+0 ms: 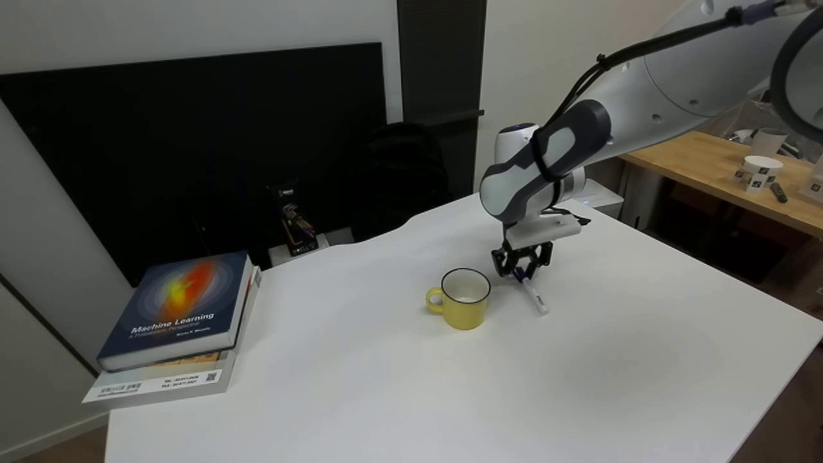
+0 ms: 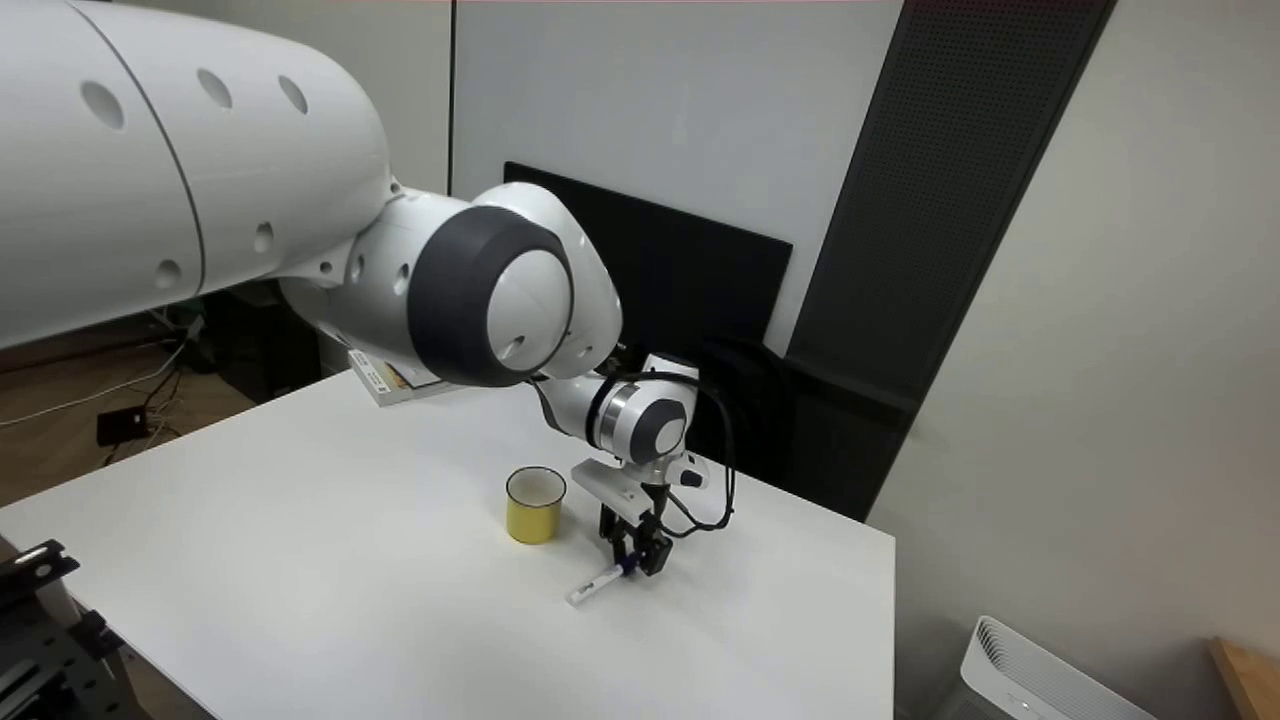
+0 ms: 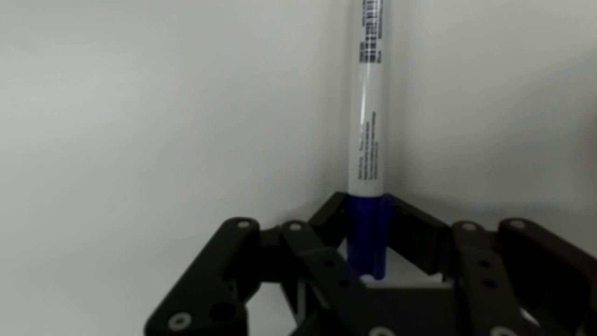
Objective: Pick the marker and put it in the cup
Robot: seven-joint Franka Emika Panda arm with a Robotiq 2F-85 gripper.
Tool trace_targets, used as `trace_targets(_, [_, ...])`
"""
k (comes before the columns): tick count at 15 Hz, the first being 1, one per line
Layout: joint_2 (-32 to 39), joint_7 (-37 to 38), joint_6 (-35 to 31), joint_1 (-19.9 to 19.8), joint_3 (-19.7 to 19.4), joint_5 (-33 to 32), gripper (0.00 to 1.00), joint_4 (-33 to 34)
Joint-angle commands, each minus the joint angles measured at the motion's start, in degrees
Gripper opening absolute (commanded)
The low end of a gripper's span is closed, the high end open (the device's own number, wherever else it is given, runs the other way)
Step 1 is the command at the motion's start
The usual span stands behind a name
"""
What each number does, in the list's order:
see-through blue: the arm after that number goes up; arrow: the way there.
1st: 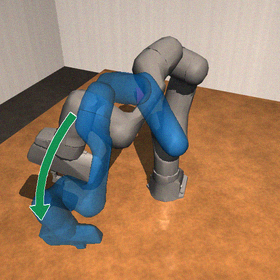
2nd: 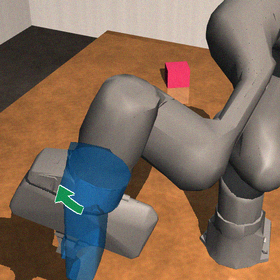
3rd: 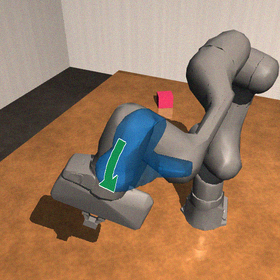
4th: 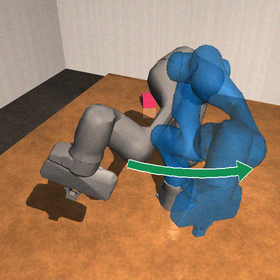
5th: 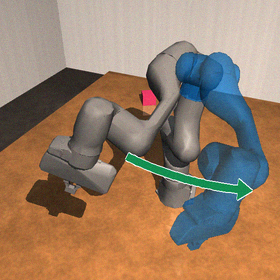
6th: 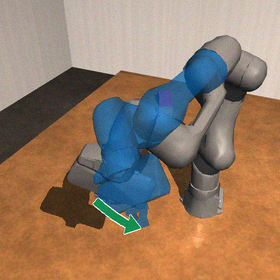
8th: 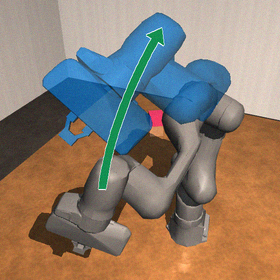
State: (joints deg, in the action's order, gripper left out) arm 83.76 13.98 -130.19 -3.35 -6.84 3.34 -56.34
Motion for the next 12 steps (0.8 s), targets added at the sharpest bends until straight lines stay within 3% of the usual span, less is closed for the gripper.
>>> trace_targets(1, [0.76,8.21,5.6,1.5,-2.49,-0.59,0.06,5.13])
trace_targets(12, [-2.67,16.6,13.37,6.56,-5.97,-0.82,0.06,11.45])
